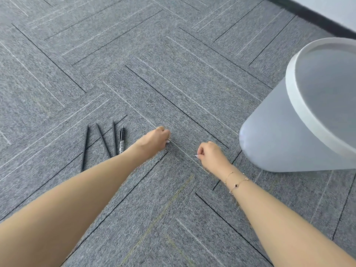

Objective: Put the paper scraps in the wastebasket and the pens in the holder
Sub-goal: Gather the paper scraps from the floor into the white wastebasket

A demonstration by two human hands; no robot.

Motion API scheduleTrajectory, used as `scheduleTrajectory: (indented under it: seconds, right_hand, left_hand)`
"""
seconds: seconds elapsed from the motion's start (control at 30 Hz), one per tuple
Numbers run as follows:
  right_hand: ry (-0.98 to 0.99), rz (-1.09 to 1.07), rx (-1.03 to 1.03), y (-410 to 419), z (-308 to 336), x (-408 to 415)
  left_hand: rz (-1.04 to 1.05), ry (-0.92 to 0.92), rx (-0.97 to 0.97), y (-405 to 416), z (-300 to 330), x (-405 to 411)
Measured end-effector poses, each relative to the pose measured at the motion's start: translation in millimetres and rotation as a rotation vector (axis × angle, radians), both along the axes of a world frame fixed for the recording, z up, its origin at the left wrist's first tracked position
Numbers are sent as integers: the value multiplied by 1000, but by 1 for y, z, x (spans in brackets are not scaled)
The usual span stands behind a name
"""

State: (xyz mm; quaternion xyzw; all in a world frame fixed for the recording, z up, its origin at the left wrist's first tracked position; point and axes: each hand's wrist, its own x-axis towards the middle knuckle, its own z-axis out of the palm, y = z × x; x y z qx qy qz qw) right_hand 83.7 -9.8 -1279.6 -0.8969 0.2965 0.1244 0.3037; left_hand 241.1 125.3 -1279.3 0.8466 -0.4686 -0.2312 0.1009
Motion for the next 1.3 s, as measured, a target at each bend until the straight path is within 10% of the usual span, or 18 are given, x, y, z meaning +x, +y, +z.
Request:
scheduleTrajectory:
  seconds: [1.3]
  right_hand:
    - [-7, 60, -208, 15, 13, -29]
  left_hand:
    - [29, -26, 65, 53, 52, 21]
